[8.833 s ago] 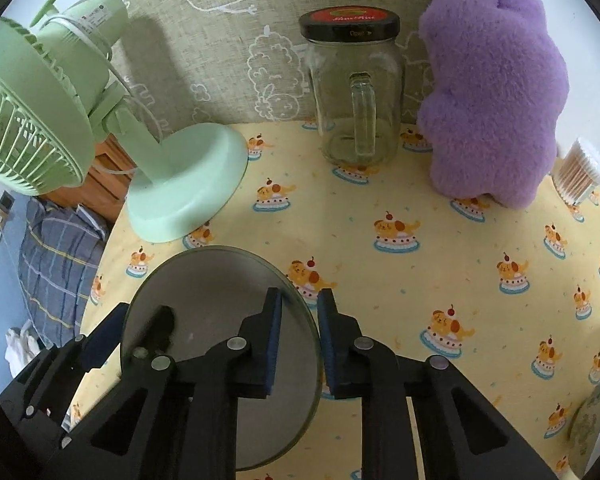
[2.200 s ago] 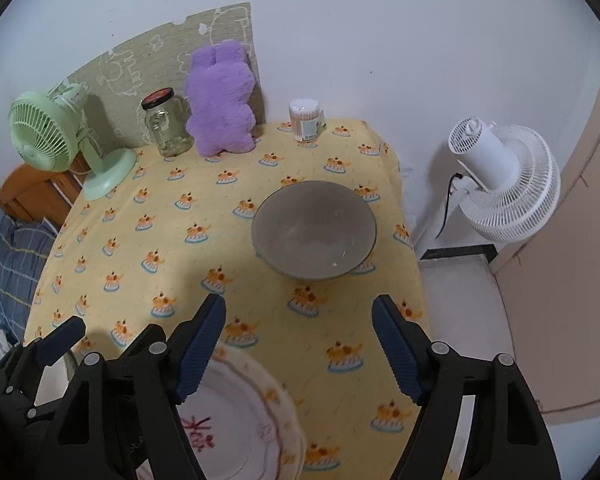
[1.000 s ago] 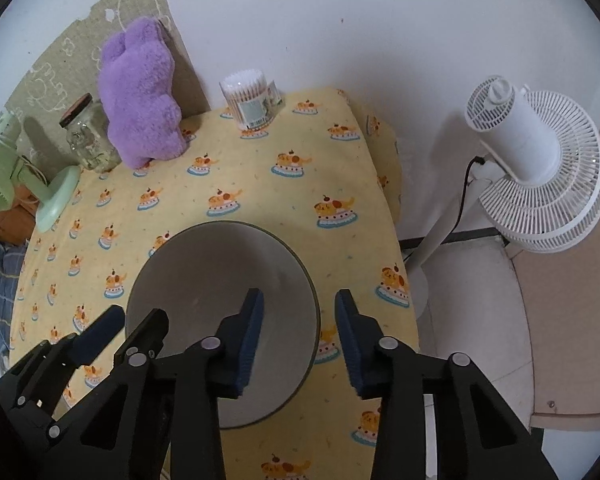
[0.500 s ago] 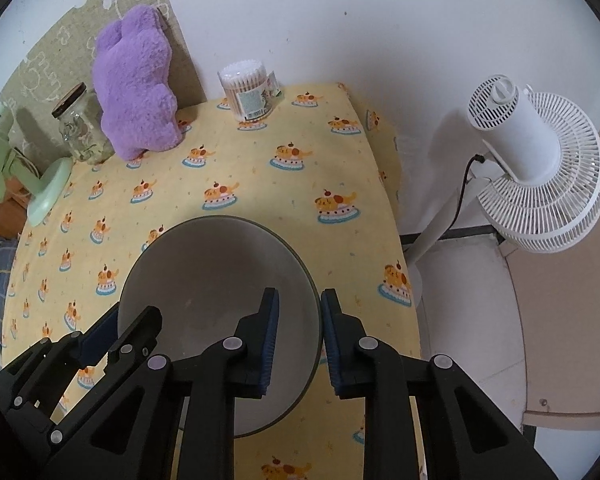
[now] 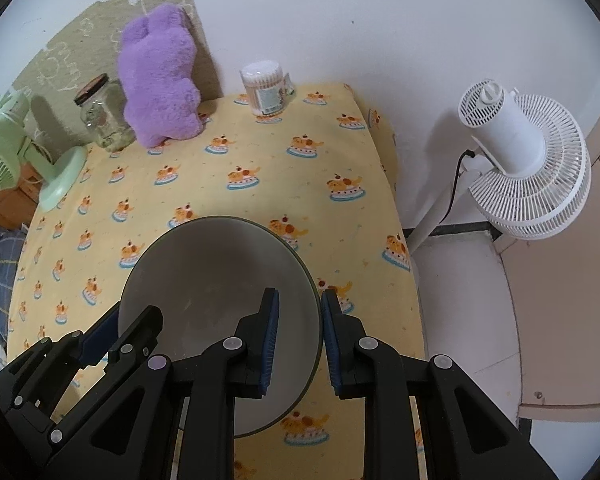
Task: Organize plates and bowls
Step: 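Lift the bowl with both grippers and carry it toward the plate stack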
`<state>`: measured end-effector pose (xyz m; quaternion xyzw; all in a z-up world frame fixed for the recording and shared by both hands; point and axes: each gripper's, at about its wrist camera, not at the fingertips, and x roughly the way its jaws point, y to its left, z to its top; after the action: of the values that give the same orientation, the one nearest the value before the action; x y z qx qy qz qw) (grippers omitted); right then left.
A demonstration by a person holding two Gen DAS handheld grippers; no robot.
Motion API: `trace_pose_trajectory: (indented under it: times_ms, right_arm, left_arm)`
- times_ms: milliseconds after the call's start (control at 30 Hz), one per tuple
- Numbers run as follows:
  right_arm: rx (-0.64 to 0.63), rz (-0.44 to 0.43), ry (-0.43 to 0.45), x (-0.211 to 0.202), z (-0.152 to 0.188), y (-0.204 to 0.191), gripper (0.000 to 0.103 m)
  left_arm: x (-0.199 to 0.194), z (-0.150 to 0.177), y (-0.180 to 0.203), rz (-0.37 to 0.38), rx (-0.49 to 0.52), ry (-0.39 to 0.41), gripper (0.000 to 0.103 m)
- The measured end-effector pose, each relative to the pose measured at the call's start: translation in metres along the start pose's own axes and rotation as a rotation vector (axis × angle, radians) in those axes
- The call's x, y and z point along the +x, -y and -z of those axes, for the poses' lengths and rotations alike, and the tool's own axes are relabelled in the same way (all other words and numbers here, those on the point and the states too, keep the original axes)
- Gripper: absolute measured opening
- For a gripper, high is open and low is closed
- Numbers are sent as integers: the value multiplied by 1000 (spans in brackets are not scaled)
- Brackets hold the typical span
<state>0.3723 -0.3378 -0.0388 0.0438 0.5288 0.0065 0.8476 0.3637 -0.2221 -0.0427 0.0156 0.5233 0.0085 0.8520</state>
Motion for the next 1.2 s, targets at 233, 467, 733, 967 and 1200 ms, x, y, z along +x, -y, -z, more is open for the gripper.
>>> trace_pose_trajectory:
  times_ms: [233, 467, 733, 967, 1200]
  right_arm:
    - [-1, -9, 23, -29, 11, -21, 25]
    - [13, 10, 46, -54, 28, -47, 25]
    - [18, 43, 71, -82, 46, -84, 25]
    - [29, 36, 88, -99, 60, -119, 25]
    - [32, 38, 104, -114, 78, -156, 25]
  left_arm:
    - [-28, 11, -24, 15, -13, 29, 17]
    - [-51, 25, -52, 52, 0, 51, 17]
    - [-74, 39, -88, 86, 4, 69, 17]
    - [-92, 50, -124, 93, 12, 79, 17]
    - [-105, 63, -159, 97, 18, 88, 17]
